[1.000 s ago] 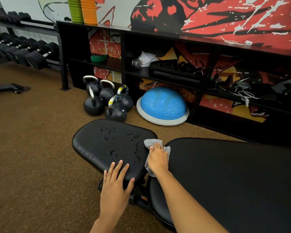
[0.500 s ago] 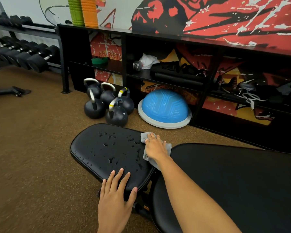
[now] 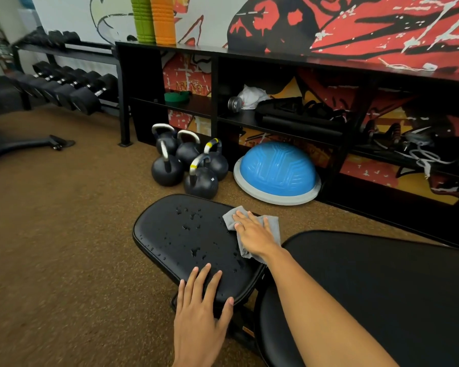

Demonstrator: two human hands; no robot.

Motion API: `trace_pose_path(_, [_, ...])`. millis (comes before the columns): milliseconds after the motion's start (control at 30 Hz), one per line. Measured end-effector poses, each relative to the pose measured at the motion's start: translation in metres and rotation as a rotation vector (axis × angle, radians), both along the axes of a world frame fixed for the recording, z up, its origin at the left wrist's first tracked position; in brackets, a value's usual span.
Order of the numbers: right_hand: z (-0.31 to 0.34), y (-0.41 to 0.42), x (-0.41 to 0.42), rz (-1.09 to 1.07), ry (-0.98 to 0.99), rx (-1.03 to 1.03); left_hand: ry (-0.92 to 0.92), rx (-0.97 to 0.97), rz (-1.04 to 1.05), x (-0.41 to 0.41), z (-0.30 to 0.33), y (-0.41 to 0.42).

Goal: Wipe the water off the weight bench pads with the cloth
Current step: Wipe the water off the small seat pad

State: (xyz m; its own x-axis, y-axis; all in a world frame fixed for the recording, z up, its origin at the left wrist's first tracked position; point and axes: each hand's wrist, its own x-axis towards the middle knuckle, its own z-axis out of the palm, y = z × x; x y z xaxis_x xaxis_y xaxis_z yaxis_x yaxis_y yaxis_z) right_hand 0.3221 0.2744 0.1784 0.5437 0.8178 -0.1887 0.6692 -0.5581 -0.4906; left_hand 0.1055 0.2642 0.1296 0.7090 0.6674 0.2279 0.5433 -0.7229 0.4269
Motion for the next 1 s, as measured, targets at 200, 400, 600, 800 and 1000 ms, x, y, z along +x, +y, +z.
trace_pose_path(200, [-0.004,-0.007,-0.010,0.052,0.053,0.056,-0.053,0.019,0.057,-0.002,0.003,0.006])
trace_pose_path(400, [-0.004,-0.025,-0.026,0.090,0.093,0.095,-0.075,0.036,0.140,-0.005,0.007,0.012])
trace_pose_path(600, [-0.007,-0.051,-0.039,0.102,0.101,0.117,-0.049,-0.015,0.174,-0.010,0.006,0.018])
trace_pose_path(800, [-0.009,-0.076,-0.034,0.127,0.042,0.043,-0.039,-0.038,0.162,-0.011,0.000,0.017])
trace_pose_path(1000, [-0.007,-0.078,-0.018,0.092,-0.017,-0.049,-0.029,-0.033,0.168,-0.012,-0.001,0.018])
